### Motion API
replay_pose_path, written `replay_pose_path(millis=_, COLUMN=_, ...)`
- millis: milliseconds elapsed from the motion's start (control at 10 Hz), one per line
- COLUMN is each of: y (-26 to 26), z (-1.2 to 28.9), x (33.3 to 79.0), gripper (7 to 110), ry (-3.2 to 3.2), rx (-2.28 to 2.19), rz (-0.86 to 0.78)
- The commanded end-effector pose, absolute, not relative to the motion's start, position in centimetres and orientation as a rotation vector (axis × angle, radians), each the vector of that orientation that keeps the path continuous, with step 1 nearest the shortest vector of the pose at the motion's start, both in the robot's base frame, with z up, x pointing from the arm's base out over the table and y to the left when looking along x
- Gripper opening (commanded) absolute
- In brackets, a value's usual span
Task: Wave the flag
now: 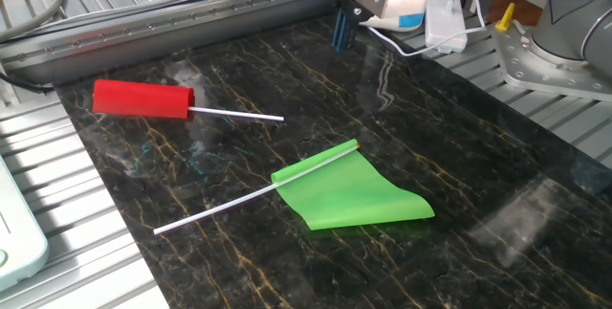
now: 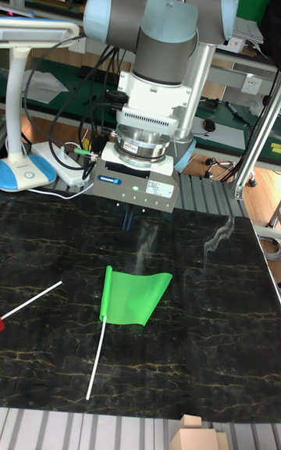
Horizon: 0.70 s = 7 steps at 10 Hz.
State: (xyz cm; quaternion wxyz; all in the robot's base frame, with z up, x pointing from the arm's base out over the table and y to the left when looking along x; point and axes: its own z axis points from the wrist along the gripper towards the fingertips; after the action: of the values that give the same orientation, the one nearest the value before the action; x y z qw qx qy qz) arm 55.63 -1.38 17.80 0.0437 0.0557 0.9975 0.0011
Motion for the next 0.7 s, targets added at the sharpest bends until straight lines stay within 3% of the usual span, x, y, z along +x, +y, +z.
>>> replay_pose_path(millis=0, y=-1.2, z=17.9, x=55.5, gripper=7, ry=3.053, rx=0.176, rz=0.016)
replay_pose_path(millis=600, y=-0.8, z=17.9, x=55.1, gripper=7, ry=3.068, rx=0.228, rz=0.042)
